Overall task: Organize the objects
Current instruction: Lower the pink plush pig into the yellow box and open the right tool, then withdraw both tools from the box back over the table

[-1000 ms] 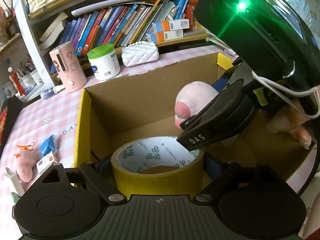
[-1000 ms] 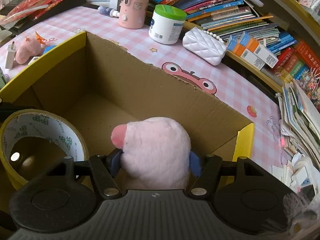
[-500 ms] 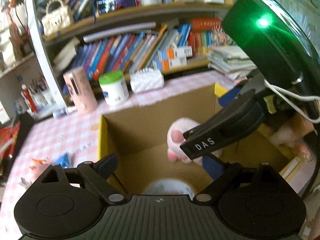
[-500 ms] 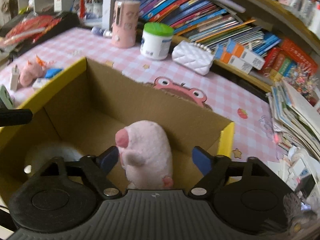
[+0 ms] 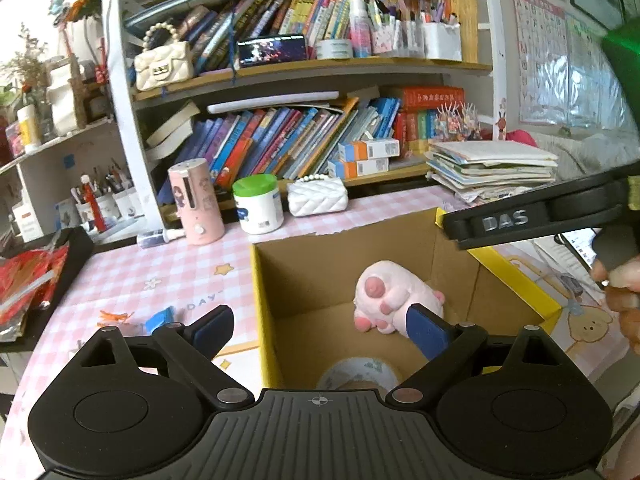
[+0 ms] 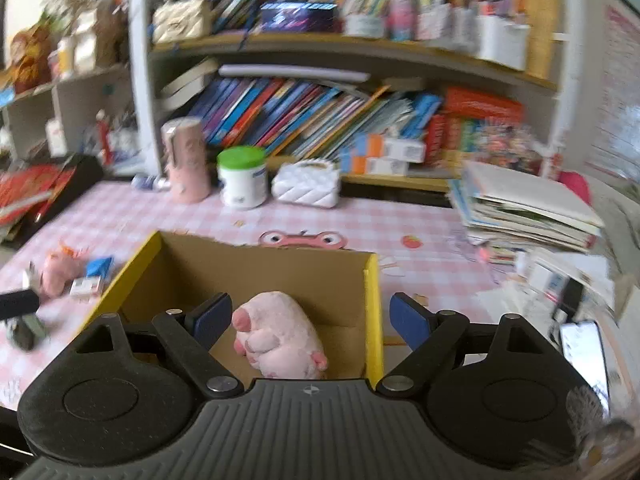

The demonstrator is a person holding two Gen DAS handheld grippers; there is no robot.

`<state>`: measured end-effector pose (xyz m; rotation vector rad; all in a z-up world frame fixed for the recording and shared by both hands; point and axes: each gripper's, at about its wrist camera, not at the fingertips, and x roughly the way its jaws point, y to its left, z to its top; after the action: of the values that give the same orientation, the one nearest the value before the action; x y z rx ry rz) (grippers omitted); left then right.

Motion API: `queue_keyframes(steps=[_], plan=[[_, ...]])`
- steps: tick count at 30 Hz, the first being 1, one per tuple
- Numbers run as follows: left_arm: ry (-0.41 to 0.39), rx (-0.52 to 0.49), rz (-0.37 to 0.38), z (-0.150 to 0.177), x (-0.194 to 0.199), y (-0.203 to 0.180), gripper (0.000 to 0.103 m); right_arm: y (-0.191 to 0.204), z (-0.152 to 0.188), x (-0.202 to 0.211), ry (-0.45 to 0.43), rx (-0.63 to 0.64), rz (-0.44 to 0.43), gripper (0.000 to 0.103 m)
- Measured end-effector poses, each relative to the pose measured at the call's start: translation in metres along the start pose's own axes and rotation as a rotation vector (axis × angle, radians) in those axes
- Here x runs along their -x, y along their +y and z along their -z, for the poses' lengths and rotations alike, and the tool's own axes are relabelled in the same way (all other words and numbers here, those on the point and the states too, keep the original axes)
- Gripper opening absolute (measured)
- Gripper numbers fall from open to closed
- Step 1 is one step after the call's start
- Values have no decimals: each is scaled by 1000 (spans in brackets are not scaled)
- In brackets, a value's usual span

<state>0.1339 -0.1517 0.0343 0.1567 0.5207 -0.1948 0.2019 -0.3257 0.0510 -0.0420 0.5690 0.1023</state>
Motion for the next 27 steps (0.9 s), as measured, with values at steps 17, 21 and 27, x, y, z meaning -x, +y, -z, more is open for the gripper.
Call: queue_keyframes(steps=[17, 21, 27], plan=[[43, 57, -4, 50, 51, 56, 95, 56, 81, 73, 18, -120, 194, 87], [74, 48, -8, 67, 61, 67, 95, 74, 96, 77, 68, -134, 193, 87], [129, 50, -25, 91, 72, 83, 95, 105, 115, 84, 114, -126, 185, 90]])
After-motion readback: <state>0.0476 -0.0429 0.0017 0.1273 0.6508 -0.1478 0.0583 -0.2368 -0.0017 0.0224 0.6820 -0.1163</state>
